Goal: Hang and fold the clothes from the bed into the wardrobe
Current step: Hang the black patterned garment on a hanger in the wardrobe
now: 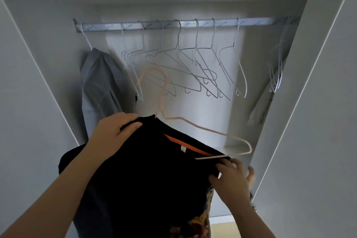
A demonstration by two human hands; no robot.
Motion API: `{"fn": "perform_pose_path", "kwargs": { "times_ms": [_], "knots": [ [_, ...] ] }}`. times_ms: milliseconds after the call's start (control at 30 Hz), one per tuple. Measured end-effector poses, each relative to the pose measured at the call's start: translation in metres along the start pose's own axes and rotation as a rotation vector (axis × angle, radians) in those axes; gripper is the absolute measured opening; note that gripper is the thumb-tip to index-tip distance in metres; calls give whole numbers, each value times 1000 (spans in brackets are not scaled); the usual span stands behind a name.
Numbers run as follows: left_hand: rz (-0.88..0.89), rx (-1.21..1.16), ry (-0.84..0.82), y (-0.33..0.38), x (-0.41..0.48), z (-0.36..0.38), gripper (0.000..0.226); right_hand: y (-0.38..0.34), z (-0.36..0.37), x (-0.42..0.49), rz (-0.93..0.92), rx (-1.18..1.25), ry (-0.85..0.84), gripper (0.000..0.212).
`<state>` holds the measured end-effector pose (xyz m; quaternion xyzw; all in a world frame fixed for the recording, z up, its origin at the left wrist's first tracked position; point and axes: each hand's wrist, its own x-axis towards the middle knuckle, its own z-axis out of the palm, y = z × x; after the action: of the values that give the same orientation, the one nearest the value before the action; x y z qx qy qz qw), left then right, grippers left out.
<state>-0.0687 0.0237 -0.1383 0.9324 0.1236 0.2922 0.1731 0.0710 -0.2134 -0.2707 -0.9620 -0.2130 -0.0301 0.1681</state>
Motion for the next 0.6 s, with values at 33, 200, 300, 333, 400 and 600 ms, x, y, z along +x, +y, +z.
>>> {"fn": "perform_pose_path", "kwargs": {
  "times_ms": [33,200,300,333,400,600],
  "knots": [
    [-3,29,-8,-4,-3,-2,18,2,-3,0,40,9,30,15],
    [22,130,-10,-16,-10,-9,18,4,-7,5,98,89,107,11],
    [62,234,-28,-23,-13,-12,18,6,-9,8,118,71,137,15],
    [63,252,-36,-25,-14,-13,18,8,-10,9,130,59,139,16],
    [84,278,-54,-27,-16,-14,18,10,-13,11,149,61,136,19],
    [34,99,-122,-28,-9,-19,8,15,-12,7,164,7,149,21]
  ]
}}
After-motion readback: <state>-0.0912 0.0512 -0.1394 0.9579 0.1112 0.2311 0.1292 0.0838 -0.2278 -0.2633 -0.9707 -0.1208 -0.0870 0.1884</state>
